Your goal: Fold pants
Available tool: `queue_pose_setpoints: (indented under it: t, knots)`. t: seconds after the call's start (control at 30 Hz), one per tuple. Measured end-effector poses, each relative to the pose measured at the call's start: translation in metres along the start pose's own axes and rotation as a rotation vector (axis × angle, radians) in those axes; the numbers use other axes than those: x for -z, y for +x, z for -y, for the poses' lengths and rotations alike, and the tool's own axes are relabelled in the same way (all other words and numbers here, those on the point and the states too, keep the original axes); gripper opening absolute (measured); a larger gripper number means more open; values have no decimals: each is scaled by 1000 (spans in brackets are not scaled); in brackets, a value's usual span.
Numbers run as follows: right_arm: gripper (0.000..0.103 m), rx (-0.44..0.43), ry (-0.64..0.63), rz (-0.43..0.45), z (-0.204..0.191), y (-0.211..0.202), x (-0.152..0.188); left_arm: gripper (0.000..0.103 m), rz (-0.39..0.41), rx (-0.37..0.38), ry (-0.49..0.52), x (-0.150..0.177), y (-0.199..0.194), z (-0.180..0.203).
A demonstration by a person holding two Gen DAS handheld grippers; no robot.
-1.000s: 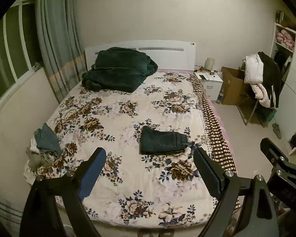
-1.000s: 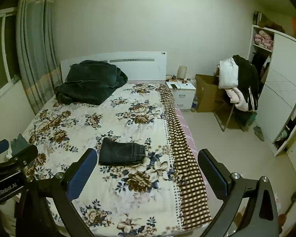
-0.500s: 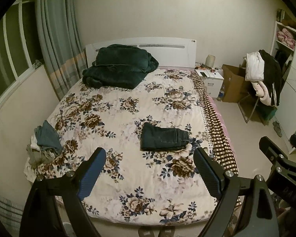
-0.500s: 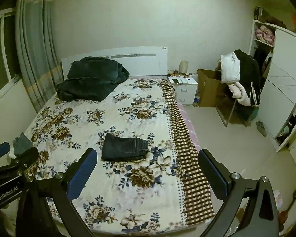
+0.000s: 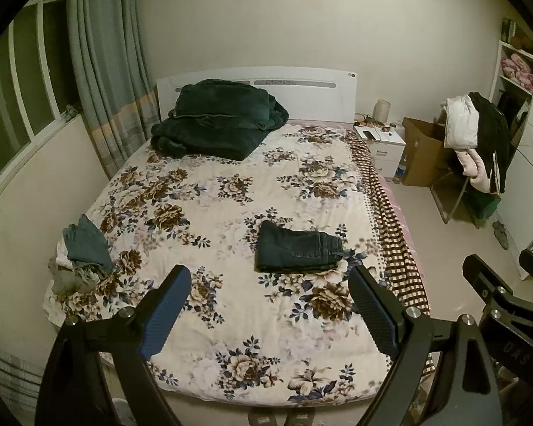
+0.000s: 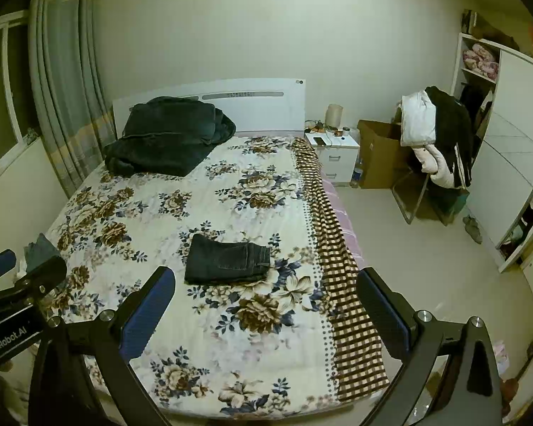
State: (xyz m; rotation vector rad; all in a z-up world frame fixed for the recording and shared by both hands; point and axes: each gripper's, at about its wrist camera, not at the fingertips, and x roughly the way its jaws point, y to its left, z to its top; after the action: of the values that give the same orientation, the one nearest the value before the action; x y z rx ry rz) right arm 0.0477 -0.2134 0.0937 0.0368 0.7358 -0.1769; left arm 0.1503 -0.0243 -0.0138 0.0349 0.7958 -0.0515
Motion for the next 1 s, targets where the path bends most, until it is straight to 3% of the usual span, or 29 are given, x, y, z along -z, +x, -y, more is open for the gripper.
queue_pose_setpoints:
  t: [1.0]
  knots:
    - [103,-40,12,-28,-6,13,6,91,-5,-4,-4,1,1,2]
